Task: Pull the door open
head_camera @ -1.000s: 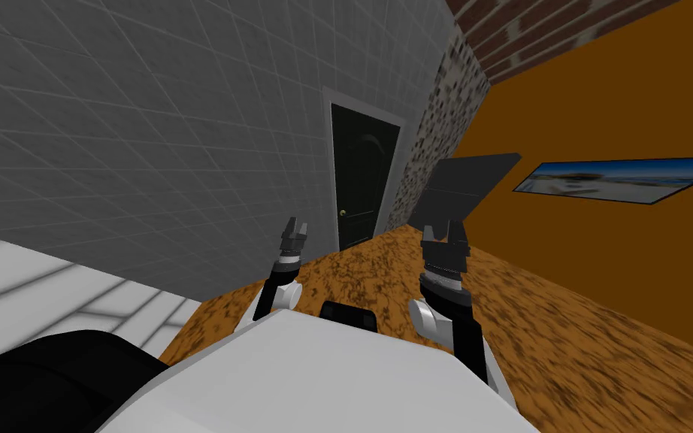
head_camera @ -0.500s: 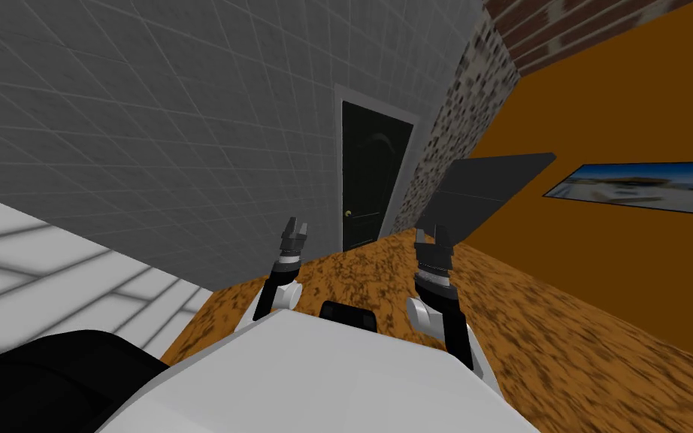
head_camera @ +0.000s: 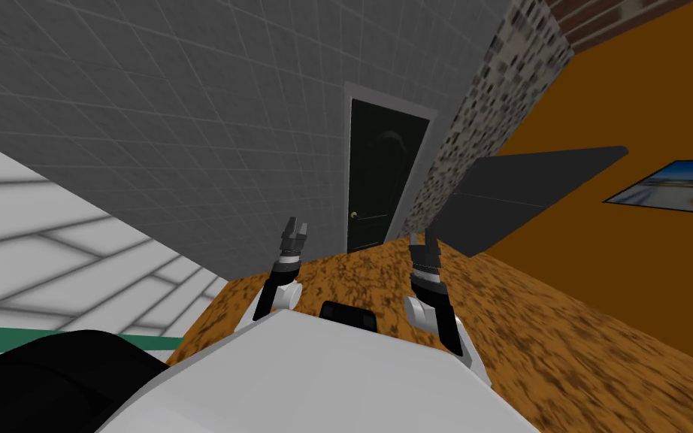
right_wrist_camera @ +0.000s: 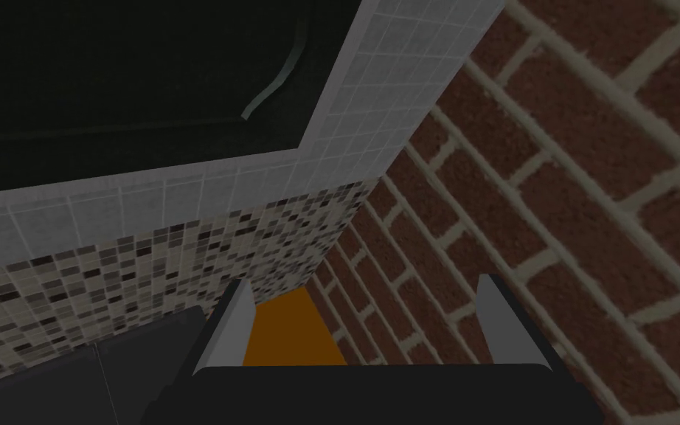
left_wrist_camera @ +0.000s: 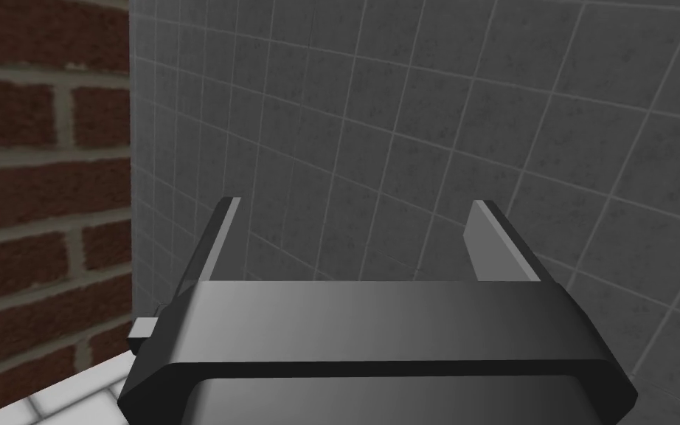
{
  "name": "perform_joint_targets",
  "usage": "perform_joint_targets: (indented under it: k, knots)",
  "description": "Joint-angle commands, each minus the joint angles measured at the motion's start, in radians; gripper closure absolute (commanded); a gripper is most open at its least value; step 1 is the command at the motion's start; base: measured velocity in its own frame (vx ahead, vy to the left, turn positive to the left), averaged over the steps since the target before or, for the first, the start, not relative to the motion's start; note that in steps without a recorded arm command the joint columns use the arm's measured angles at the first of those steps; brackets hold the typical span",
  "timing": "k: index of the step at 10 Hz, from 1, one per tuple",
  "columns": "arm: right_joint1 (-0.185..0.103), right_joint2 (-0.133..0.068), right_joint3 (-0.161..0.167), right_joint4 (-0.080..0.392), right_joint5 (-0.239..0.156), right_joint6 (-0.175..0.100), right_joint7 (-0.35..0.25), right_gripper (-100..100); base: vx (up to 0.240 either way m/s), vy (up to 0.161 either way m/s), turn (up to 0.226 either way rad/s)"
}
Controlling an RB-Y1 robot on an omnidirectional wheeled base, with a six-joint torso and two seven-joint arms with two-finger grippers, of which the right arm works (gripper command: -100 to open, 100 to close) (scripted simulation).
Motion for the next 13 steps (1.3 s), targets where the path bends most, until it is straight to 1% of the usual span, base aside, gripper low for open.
perform_joint_targets:
  k: [1, 2, 4, 5, 6, 8, 9, 10, 11, 12, 13]
  knots:
    - [-0.013, -0.007, -0.006, 0.031, -0.005, -0.002, -0.002, -100, 0.047, -0.008, 0.040]
    - [-0.025, -0.016, -0.009, 0.066, -0.012, -0.005, -0.004, -100, 0.044, -0.004, 0.112]
    - [-0.050, -0.033, -0.016, 0.133, -0.026, -0.012, -0.008, -100, 0.062, -0.008, 0.231]
    - [-0.050, -0.033, -0.016, 0.137, -0.026, -0.012, -0.008, -100, 0.051, -0.018, 0.032]
    - [-0.064, -0.042, -0.019, 0.176, -0.033, -0.016, -0.010, -100, 0.049, -0.008, 0.092]
    - [-0.092, -0.060, -0.027, 0.240, -0.048, -0.024, -0.015, -100, 0.082, -0.017, 0.235]
    - [-0.092, -0.060, -0.027, 0.254, -0.048, -0.024, -0.015, -100, 0.057, -0.022, 0.055]
    - [-0.106, -0.069, -0.030, 0.285, -0.056, -0.028, -0.017, -100, 0.040, -0.008, 0.101]
    - [-0.106, -0.069, -0.030, 0.295, -0.056, -0.028, -0.017, -100, 0.036, -0.006, 0.073]
    - [-0.121, -0.078, -0.034, 0.330, -0.064, -0.032, -0.019, -100, 0.046, -0.006, 0.120]
    - [-0.135, -0.087, -0.038, 0.360, -0.072, -0.036, -0.022, -100, 0.062, -0.018, 0.244]
